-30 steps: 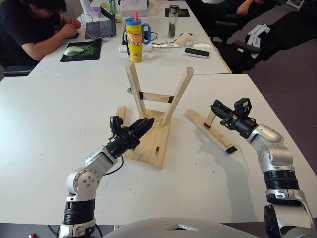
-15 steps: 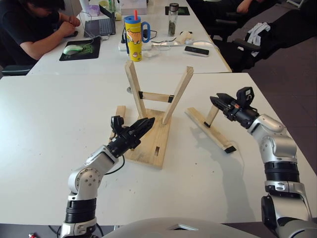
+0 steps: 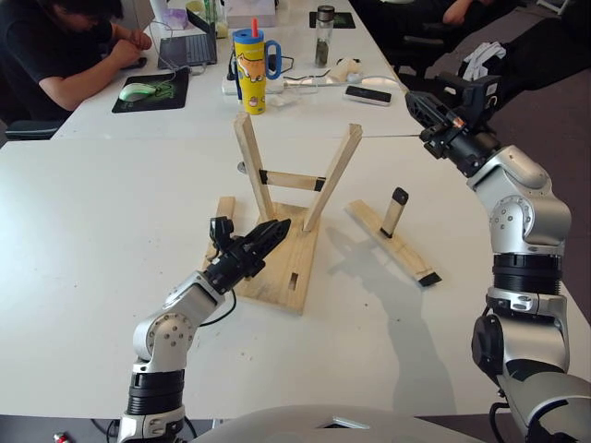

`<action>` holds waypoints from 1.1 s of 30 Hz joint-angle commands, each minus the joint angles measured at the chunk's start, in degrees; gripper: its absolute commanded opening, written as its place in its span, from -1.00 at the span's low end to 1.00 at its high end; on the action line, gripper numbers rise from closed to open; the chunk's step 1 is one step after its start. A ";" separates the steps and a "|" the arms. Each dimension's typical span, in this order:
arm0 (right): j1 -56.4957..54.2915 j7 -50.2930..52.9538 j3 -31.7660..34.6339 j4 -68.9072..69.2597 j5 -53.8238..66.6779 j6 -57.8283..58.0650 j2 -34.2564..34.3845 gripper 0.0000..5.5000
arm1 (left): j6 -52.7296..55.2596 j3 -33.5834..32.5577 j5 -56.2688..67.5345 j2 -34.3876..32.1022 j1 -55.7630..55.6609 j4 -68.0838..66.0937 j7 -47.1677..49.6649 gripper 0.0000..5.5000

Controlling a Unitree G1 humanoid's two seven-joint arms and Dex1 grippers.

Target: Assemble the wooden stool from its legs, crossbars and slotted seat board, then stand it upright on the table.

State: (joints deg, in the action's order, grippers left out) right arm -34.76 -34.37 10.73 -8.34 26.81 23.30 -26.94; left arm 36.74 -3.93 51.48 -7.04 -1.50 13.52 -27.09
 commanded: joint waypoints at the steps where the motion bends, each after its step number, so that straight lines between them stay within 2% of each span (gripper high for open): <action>1: 2.84 0.81 -1.66 0.93 -1.30 -0.43 2.38 -0.98 | -0.17 0.29 -1.04 0.09 -0.38 -0.83 -0.09 -0.01; 7: 1.37 1.92 -2.73 3.51 -2.48 -1.98 4.03 -0.98 | -0.35 0.68 -1.40 0.35 -0.46 -1.14 -0.13 -0.01; 15: -3.10 6.24 -2.49 6.05 -7.87 -10.78 4.02 -0.98 | -0.48 0.50 -1.22 0.37 -0.51 -1.15 -0.01 -0.01; 17: 2.01 6.55 -3.26 4.06 -8.29 -8.82 4.54 -0.98 | -0.54 0.62 -1.29 0.50 -0.29 -0.98 0.10 -0.01; 20: 17.29 8.86 -5.73 -3.72 -12.23 -2.47 4.18 -0.98 | -0.56 0.57 -1.21 0.71 -0.23 -0.48 0.49 -0.01; 22: 21.82 11.08 -6.01 -5.78 -14.44 -1.98 4.02 -0.98 | -0.26 -0.10 -0.57 0.60 -0.33 -0.28 0.70 -0.01; 28: 13.66 10.96 -6.73 -4.56 -12.77 -2.78 3.83 -0.98 | -0.20 0.41 -0.95 0.94 -0.64 -0.48 0.73 -0.01; 33: 11.12 10.66 -6.88 -5.19 -13.28 -4.35 2.95 -0.98 | -0.41 0.29 -1.05 1.07 -0.54 -0.78 0.49 -0.01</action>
State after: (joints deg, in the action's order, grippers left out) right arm -25.79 -23.20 5.58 -9.91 15.50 16.35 -24.47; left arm 36.34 -3.54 51.03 -5.92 -1.85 12.74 -26.85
